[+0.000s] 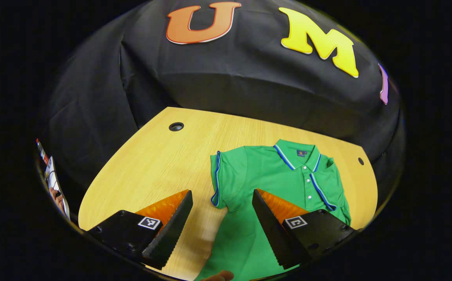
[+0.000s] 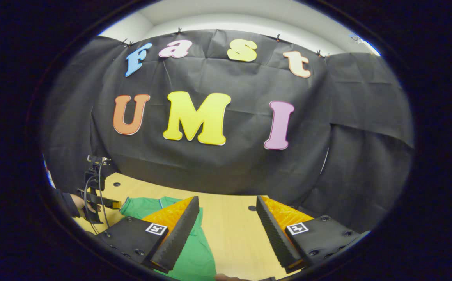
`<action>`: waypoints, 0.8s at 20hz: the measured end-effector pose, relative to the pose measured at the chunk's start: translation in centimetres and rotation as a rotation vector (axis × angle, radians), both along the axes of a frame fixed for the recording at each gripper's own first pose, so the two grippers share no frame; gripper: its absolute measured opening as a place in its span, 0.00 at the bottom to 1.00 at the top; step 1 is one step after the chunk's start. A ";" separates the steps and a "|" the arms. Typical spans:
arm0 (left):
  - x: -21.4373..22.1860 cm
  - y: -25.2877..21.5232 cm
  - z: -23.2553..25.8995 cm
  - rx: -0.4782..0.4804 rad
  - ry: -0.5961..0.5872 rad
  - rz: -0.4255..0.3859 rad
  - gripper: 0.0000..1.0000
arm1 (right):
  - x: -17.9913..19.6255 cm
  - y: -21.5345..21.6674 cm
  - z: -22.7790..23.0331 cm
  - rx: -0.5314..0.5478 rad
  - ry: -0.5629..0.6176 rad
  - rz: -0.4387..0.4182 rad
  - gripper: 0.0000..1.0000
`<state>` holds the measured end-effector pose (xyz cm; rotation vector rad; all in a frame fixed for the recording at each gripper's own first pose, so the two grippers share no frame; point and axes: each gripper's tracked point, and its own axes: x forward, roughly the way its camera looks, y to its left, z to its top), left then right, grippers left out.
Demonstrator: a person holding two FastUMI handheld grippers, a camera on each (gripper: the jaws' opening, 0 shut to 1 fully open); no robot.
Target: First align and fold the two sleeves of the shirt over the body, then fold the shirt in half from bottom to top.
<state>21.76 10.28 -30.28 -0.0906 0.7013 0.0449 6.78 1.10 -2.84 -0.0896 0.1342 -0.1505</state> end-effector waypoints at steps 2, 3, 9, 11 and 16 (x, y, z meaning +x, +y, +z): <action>1.9 0.2 -1.5 -0.001 0.023 -0.003 1.00 | 0.3 0.6 0.0 -0.009 0.021 0.004 0.95; 2.7 0.0 -2.3 -0.015 0.038 -0.009 1.00 | 0.6 0.7 0.2 -0.022 0.028 0.001 0.95; 6.8 0.5 -6.2 0.005 0.134 -0.002 1.00 | 3.1 1.7 0.1 -0.049 0.071 -0.013 0.95; 7.4 1.0 -6.7 0.027 0.160 0.010 0.95 | 3.6 2.1 0.4 -0.042 0.071 -0.020 0.95; 7.5 -0.2 -7.4 -0.010 0.193 -0.026 0.67 | 4.0 2.7 -0.6 -0.040 0.101 -0.016 0.95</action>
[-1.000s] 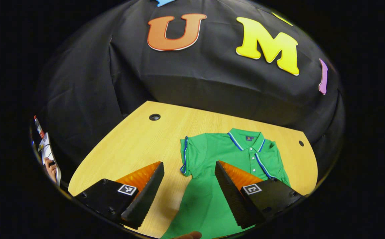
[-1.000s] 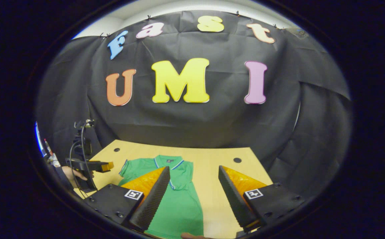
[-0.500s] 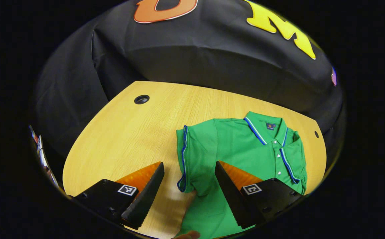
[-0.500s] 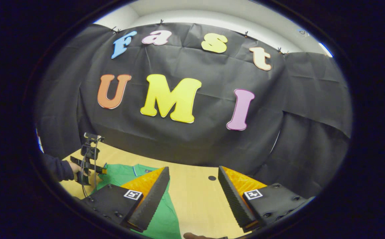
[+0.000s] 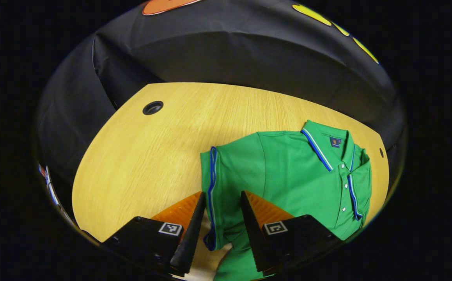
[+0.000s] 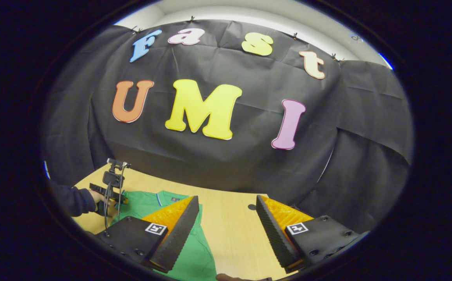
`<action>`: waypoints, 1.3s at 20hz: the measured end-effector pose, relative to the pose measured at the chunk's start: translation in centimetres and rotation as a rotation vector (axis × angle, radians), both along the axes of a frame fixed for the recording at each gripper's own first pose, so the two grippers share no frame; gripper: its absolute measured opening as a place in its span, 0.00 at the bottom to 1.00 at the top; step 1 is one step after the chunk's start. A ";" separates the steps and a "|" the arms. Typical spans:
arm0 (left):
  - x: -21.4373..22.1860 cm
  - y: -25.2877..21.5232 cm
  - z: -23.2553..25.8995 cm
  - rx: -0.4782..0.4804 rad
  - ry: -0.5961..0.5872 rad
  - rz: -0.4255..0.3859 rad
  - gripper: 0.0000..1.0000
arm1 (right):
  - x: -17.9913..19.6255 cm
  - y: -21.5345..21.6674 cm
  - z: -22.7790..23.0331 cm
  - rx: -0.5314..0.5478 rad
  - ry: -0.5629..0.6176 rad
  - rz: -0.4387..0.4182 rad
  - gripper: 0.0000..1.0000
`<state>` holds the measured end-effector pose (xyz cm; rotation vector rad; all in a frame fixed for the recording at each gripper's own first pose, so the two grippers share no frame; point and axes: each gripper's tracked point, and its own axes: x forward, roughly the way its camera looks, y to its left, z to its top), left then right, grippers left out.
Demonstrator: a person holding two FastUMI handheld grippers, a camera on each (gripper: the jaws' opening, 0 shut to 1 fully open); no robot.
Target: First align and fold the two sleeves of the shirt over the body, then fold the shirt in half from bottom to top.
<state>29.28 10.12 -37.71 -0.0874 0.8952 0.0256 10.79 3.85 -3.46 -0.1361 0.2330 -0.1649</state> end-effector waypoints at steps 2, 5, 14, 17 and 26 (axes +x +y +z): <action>0.2 0.3 -0.1 0.016 -0.004 0.001 0.57 | 0.1 0.1 -0.5 0.008 0.013 -0.003 0.94; 0.4 0.4 -0.2 0.049 0.004 -0.011 0.46 | -0.3 -0.1 -1.5 0.008 0.040 -0.005 0.94; 0.5 0.3 -0.3 0.025 0.046 -0.013 0.11 | -1.4 -1.5 -3.0 0.045 0.072 -0.023 0.95; 0.4 0.2 0.4 0.025 0.058 -0.035 0.06 | -1.7 -2.0 -2.8 0.057 0.067 -0.023 0.95; 1.2 -3.9 5.8 0.089 -0.039 -0.146 0.06 | -1.8 -3.3 -2.6 0.065 0.055 -0.030 0.95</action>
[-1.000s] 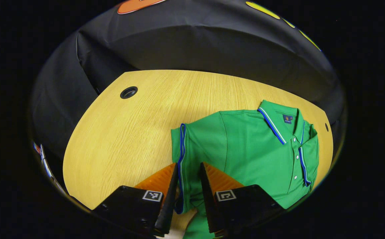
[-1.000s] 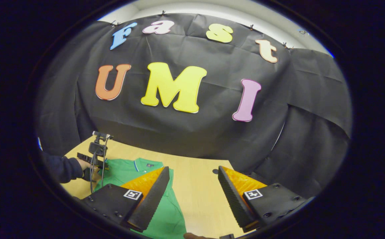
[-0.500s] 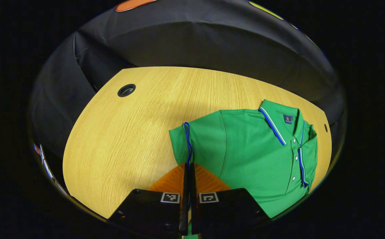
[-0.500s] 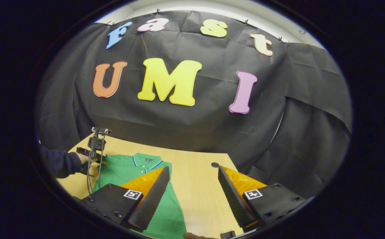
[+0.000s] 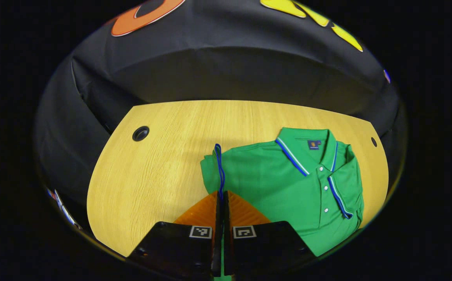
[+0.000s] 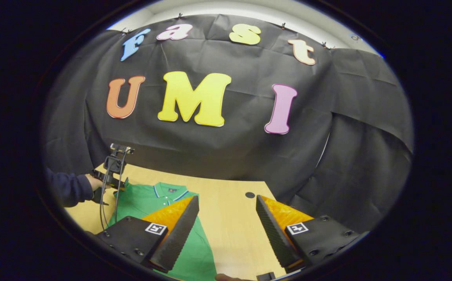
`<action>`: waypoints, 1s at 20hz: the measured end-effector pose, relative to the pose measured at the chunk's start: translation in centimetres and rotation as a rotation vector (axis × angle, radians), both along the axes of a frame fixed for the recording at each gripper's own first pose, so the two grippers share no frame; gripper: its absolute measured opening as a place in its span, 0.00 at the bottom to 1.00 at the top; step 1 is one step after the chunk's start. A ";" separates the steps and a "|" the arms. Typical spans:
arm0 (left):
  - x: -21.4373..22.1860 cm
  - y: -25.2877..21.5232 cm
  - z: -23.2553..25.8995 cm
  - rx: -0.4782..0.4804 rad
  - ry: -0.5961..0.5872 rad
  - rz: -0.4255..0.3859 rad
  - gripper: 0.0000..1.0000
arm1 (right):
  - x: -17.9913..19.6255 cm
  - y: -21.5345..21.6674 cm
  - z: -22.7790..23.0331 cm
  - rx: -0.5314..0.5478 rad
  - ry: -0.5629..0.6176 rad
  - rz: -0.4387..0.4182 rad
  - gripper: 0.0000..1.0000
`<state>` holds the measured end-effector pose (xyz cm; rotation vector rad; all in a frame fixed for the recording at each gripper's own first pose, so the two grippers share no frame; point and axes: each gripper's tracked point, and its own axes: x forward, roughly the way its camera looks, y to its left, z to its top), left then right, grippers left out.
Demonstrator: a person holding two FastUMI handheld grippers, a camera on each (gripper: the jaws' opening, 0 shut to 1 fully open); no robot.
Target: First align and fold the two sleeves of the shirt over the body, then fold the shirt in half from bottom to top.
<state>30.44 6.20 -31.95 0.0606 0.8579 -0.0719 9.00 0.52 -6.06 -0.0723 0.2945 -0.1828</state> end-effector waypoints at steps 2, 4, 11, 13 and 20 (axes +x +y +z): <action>0.0 -1.9 0.6 -0.007 -0.009 -0.020 0.06 | 0.0 -0.3 -0.2 -0.004 0.007 -0.001 0.95; -0.3 -3.8 0.6 0.002 -0.007 -0.053 0.05 | 0.1 -0.4 -0.5 -0.001 0.015 -0.002 0.94; -1.1 -9.7 -0.5 0.052 -0.001 -0.160 0.06 | -0.5 -2.1 -2.6 0.004 0.060 -0.043 0.94; -1.3 -10.5 -1.5 0.085 0.022 -0.184 0.06 | -1.0 -2.6 -3.4 0.011 0.075 -0.062 0.94; -2.2 -14.5 -2.2 -0.024 0.042 -0.256 0.10 | -2.4 -4.5 -4.7 0.021 0.102 -0.109 0.95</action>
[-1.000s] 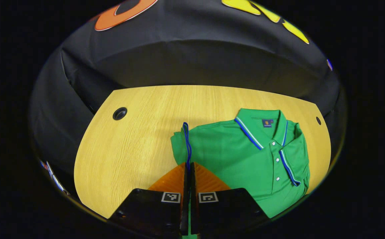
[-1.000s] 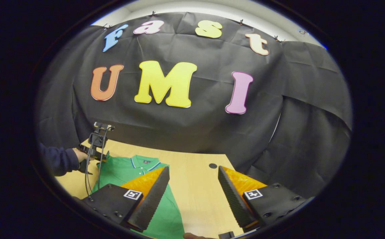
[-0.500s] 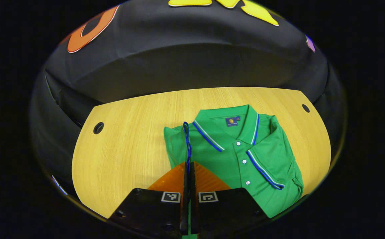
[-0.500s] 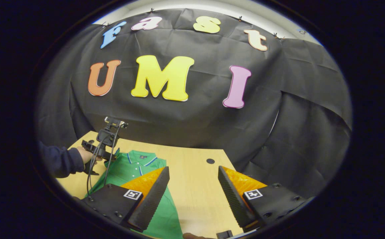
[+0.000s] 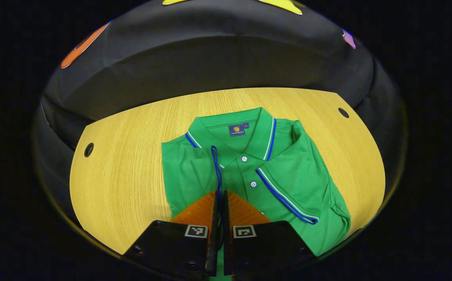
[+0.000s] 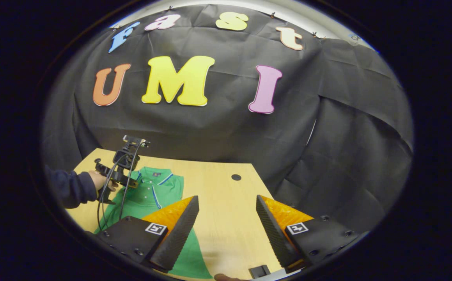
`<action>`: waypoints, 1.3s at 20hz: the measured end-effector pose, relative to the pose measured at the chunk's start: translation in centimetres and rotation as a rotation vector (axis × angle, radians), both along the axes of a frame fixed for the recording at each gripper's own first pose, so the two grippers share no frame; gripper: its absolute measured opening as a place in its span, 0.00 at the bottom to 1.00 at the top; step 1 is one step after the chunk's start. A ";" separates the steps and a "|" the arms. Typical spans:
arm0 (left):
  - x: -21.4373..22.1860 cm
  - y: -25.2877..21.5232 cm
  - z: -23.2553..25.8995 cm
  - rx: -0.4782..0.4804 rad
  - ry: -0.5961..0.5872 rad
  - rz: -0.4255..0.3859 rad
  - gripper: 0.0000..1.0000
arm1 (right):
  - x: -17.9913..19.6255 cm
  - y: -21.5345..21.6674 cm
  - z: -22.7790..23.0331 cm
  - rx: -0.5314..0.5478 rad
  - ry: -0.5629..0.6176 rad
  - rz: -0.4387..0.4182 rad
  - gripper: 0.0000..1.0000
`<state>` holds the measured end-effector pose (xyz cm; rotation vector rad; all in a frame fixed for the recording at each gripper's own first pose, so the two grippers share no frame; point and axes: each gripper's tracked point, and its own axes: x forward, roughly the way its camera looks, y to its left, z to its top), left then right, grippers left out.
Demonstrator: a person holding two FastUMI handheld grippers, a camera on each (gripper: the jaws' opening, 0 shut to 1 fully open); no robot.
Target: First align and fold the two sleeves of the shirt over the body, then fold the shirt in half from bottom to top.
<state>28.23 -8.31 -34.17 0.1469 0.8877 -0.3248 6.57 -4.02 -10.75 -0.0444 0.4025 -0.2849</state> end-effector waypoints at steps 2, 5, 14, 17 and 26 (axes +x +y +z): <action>-0.2 -0.9 1.2 -0.025 -0.017 -0.009 0.13 | -0.4 -0.3 -0.1 0.003 -0.002 -0.004 0.95; -1.0 -0.9 2.6 -0.050 -0.037 0.012 0.56 | -0.7 -0.6 -0.2 0.010 -0.003 0.000 0.95; -7.1 5.4 6.6 -0.045 -0.150 0.141 0.89 | -1.5 1.7 -3.8 0.081 0.048 0.113 0.95; -10.0 9.2 7.4 -0.020 -0.222 0.202 0.91 | -2.0 4.1 -6.9 0.133 0.098 0.195 0.94; -22.9 16.6 0.7 0.034 -0.081 0.316 0.99 | -6.6 5.5 -21.1 0.167 0.426 0.266 0.95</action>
